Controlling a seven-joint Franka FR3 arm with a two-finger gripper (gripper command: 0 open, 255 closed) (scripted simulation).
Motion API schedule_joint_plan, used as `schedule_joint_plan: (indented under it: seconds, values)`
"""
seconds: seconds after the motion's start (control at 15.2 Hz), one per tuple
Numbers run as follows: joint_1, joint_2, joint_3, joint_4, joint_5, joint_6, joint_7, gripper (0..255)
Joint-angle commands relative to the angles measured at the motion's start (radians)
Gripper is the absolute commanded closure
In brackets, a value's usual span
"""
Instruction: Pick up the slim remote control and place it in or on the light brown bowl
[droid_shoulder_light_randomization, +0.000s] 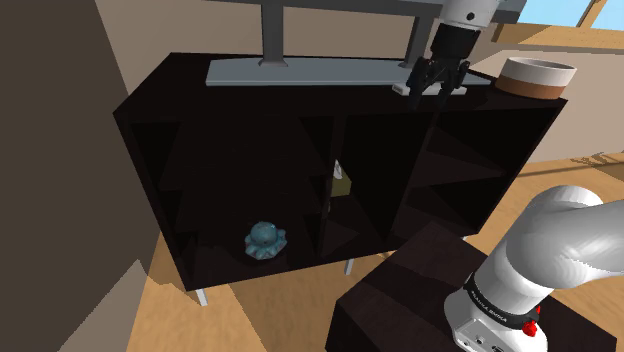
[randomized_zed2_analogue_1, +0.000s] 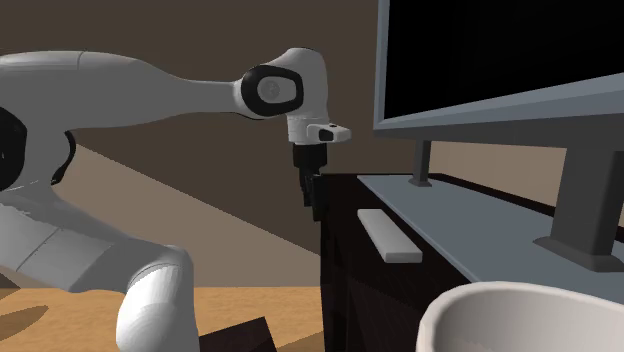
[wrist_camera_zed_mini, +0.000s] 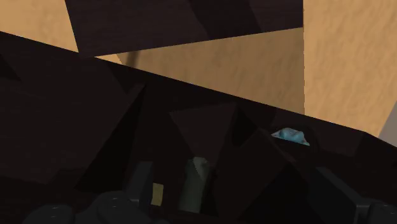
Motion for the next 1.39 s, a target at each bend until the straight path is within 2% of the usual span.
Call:
schedule_joint_plan:
  seconds: [0.0,0.26,0.53,0.92,0.99,1.32]
  values:
    - [0.0,0.0,0.0,0.0,0.0,0.0,0.0,0]
    - [0.075,0.034,-0.144,0.067,-0.105,-0.046,-0.363,0]
    - [0.165,0.114,-0.282,0.178,-0.193,-0.074,-0.727,0]
    - [0.325,0.301,-0.478,0.405,-0.259,-0.095,-1.276,0]
    - [0.331,0.309,-0.485,0.415,-0.259,-0.095,-1.297,0]
    - [0.324,0.289,-0.491,0.332,-0.271,-0.032,-1.289,0]
